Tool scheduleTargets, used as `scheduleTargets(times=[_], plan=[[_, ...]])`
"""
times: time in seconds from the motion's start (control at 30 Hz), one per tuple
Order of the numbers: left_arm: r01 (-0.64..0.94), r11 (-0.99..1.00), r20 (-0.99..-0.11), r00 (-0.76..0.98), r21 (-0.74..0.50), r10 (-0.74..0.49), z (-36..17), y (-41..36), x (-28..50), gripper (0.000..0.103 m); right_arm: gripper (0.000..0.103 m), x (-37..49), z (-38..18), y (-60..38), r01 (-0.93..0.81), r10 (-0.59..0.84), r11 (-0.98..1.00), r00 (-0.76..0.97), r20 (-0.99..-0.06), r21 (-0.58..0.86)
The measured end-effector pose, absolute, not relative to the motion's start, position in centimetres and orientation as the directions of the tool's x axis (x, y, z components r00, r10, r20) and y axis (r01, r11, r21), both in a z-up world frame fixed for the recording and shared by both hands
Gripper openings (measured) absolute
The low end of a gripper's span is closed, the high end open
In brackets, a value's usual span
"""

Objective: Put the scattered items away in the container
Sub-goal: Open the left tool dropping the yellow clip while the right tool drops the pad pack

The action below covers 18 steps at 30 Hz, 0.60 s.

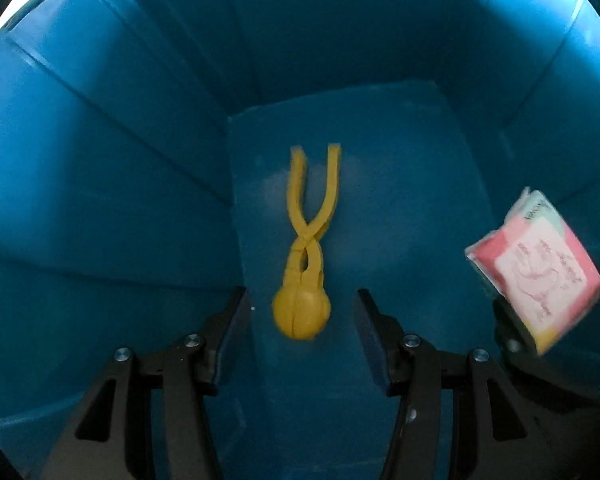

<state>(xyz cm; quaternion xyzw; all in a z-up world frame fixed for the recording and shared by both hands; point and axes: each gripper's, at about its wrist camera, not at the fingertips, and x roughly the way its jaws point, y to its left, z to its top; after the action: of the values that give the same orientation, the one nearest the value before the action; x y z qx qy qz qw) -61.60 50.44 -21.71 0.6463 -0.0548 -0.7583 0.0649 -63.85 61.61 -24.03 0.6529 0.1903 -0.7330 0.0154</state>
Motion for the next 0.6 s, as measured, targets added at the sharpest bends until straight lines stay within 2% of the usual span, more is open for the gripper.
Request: scheduleTargets(times=[0.33,0.43,0.47,0.5,0.6], plan=[[-0.028,-0.969,-0.969,-0.033,0.244,-0.244,-26.5,50.9,-61.3,0.052,0.072,-63.8,-31.5,65.2,0.255,0.238,-0.944,0.077,-0.968,-0.212],[-0.051,-0.965,-0.966,-0.018,0.258,-0.257,-26.8,50.9,-61.2,0.053,0.072,-63.9,-32.2,65.7,0.251,0.23,-0.947,0.091,-0.969,-0.201],[-0.056,-0.964,-0.965,-0.013,0.261,-0.261,-26.9,50.9,-61.2,0.058,0.072,-64.0,-32.2,65.8,0.242,0.225,-0.95,0.086,-0.971,-0.199],[-0.06,-0.963,-0.965,-0.009,0.263,-0.263,-27.0,51.0,-61.1,0.068,0.073,-64.1,-32.2,66.0,0.231,0.21,-0.955,0.085,-0.974,-0.186],[-0.071,-0.96,-0.962,-0.014,0.272,-0.271,-27.1,51.3,-61.1,0.071,0.074,-63.7,-32.4,66.5,0.243,0.211,-0.952,0.076,-0.975,-0.187]])
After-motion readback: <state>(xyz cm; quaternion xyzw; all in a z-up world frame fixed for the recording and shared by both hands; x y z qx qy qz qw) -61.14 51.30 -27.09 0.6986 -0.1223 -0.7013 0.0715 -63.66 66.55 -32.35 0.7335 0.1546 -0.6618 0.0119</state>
